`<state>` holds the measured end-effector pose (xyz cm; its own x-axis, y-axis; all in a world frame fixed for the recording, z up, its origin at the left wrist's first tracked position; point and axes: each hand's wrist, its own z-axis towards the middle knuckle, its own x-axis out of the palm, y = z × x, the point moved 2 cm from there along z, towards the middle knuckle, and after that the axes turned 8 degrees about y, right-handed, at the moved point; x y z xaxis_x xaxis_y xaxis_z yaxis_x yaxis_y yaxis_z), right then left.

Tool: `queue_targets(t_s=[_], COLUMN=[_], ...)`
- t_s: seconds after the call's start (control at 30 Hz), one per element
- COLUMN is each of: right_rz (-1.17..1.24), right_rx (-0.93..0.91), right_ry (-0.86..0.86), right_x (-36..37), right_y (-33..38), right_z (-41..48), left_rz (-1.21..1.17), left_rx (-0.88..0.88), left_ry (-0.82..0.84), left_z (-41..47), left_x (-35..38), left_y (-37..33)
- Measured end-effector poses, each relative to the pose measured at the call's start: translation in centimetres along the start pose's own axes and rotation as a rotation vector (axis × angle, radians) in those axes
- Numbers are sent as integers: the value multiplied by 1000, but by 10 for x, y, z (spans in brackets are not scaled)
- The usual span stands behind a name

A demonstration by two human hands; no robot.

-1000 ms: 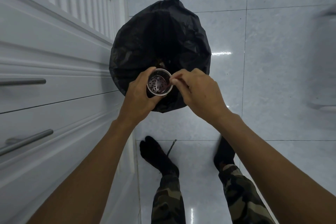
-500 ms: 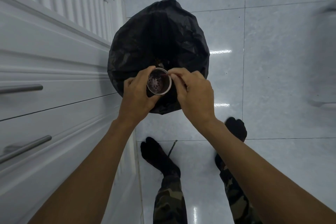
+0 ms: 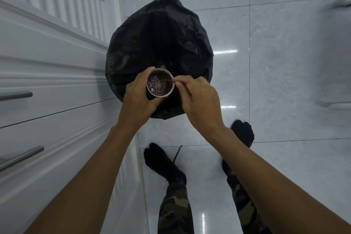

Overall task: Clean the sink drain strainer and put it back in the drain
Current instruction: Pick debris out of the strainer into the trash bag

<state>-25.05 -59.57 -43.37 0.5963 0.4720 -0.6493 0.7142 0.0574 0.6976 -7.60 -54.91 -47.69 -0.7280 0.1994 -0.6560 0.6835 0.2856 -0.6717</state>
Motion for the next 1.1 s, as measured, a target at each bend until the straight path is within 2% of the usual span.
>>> queue_targets(t_s=[0.1,0.23,0.33,0.4,0.5,0.6,0.7,0.83,0.93,1.1], right_rz=[11,-53,-82,-106,-118,-3,-2,-33,-59,-82], right_rx=[-47,-6,-129,-154,-106,-61,2,-73,-27,-29], right_ry=[95,-67,51,64,69,110,-9,77,29,159], right_x=[1,-6,2,1,0,5,1,6,2,1], right_y=[-1,-5,4,2,-5,-5,-9,-4,-9,-12], right_z=[-3,-5,-9,-8,-6,-6,-5,-11,-12,-3], left_rz=[-3,19,47,115,237,280,269,291,297,290], left_rx=[-22,-14,-16,-18,7,19,10,-9,-52,-100], left_ry=[10,10,34,17,-22,-31,-21,-3,-16,27], left_z=[-2,-2,-2,-4,-7,-6,-6,-6,-5,-4], left_x=[-1,0,2,2,3,4,6,9,10,14], left_y=[0,-3,-2,1,0,2,1,-2,-6,-13])
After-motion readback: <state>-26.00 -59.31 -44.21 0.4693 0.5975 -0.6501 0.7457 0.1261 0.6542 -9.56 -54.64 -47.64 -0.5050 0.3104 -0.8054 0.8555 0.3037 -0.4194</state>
